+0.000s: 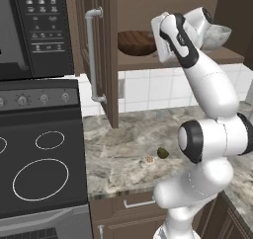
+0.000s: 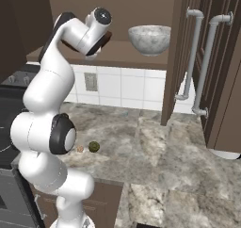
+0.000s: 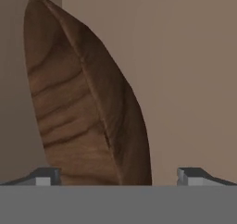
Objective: Pick both bowls and place them on the counter. Then place the kiwi in one bowl and place the sugar cube in the other bowl.
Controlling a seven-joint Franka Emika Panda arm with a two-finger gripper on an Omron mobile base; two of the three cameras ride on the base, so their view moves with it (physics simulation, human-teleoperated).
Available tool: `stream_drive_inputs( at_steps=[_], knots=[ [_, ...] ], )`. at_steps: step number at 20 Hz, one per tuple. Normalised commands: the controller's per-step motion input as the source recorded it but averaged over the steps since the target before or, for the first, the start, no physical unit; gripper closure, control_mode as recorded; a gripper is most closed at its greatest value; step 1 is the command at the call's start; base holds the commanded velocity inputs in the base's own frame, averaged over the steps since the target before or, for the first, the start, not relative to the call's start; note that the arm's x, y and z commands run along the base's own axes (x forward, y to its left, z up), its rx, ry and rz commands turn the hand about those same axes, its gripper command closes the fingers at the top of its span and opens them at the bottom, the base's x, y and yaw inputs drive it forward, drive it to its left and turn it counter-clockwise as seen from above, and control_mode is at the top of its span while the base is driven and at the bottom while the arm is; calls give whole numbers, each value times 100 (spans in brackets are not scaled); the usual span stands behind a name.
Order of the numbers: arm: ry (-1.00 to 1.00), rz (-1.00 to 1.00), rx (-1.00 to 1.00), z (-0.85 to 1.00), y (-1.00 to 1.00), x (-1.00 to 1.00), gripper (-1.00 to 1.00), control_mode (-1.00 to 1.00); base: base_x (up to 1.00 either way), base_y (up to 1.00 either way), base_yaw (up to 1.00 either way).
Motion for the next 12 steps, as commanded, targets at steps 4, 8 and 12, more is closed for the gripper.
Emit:
stream_drive_inputs(
  at_steps=[4,8,12],
  knots=[
    [0,0,-1,-10,8,18,100,-100,0,0,0],
    [0,2,-2,-8,6,5,100,-100,0,0,0],
    [1,4,-3,-13,2,-2,100,-100,0,0,0]
  ],
)
